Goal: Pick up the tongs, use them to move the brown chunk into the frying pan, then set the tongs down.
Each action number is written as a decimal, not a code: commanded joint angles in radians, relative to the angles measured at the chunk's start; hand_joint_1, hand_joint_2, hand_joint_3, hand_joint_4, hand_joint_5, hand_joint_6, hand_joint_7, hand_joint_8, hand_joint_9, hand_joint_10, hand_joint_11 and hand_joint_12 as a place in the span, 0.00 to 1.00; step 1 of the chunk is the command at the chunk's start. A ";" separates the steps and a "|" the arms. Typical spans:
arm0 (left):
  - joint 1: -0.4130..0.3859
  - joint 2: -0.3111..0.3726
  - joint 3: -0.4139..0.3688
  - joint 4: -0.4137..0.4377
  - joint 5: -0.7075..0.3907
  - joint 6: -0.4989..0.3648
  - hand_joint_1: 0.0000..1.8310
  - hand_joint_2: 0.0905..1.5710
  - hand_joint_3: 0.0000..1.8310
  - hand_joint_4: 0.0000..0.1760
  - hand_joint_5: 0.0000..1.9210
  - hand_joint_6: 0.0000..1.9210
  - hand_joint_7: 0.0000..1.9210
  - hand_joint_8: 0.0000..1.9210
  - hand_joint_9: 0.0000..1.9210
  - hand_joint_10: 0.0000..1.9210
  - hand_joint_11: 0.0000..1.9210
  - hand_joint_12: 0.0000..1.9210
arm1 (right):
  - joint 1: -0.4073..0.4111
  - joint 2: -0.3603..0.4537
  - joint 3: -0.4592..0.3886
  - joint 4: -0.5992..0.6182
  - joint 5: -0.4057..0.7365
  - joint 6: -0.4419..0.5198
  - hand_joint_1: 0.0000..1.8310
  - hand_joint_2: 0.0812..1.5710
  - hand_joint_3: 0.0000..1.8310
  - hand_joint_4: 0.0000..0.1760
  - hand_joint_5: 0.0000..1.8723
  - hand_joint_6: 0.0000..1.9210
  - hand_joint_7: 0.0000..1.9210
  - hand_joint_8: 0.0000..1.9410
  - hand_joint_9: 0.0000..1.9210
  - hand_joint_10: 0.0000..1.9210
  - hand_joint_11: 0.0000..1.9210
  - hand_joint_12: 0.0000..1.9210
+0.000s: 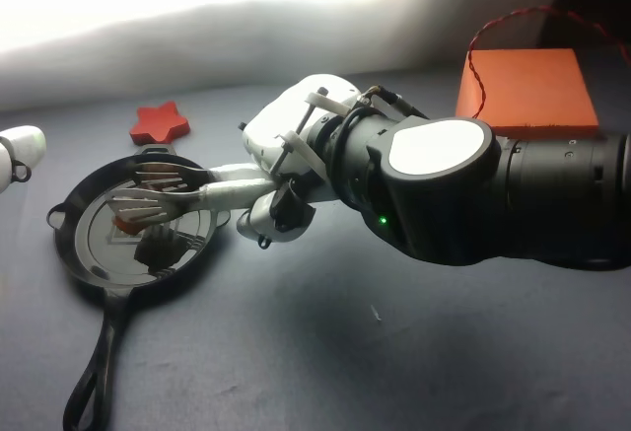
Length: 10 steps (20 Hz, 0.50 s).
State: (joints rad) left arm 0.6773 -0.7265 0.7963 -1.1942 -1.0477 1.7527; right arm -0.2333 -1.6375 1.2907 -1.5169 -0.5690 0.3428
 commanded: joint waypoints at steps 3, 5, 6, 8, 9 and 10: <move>-0.004 0.012 0.003 0.054 -0.100 0.002 0.05 0.80 0.00 0.03 0.05 0.00 0.06 0.00 0.06 0.00 0.00 0.28 | 0.002 0.007 0.000 -0.071 -0.006 0.004 0.22 0.92 0.00 0.00 0.49 0.73 0.64 0.67 0.65 0.86 0.53 1.00; -0.006 0.012 0.002 0.054 -0.100 0.002 0.06 0.79 0.00 0.05 0.05 0.00 0.06 0.00 0.06 0.00 0.00 0.28 | 0.001 0.010 -0.002 -0.071 -0.015 0.005 0.22 0.91 0.00 0.00 0.48 0.67 0.64 0.61 0.64 0.82 0.50 1.00; -0.006 0.012 0.002 0.054 -0.100 0.002 0.06 0.79 0.00 0.06 0.05 0.00 0.06 0.00 0.06 0.00 0.00 0.27 | 0.000 0.011 -0.002 -0.071 -0.015 0.005 0.22 0.91 0.00 0.00 0.47 0.65 0.63 0.60 0.63 0.83 0.50 1.00; -0.007 0.012 0.000 0.054 -0.100 0.001 0.06 0.79 0.00 0.05 0.05 0.00 0.06 0.00 0.06 0.00 0.00 0.27 | 0.001 0.015 -0.004 -0.071 -0.015 0.007 0.22 0.91 0.00 0.00 0.48 0.61 0.63 0.57 0.63 0.80 0.49 1.00; -0.008 0.012 -0.001 0.054 -0.100 0.001 0.05 0.80 0.00 0.06 0.05 0.00 0.06 0.00 0.06 0.00 0.00 0.26 | 0.006 0.021 -0.009 -0.071 -0.015 0.009 0.21 0.91 0.00 0.00 0.48 0.60 0.63 0.56 0.63 0.80 0.48 1.00; -0.008 0.012 -0.002 0.054 -0.100 0.001 0.05 0.80 0.00 0.07 0.05 0.00 0.06 0.00 0.06 0.00 0.00 0.26 | 0.012 0.030 -0.017 -0.071 -0.015 0.012 0.22 0.91 0.00 0.00 0.48 0.59 0.64 0.57 0.63 0.81 0.49 1.00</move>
State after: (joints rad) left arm 0.6769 -0.7265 0.7898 -1.1954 -1.0485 1.7527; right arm -0.2340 -1.6077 1.2697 -1.5299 -0.5720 0.3477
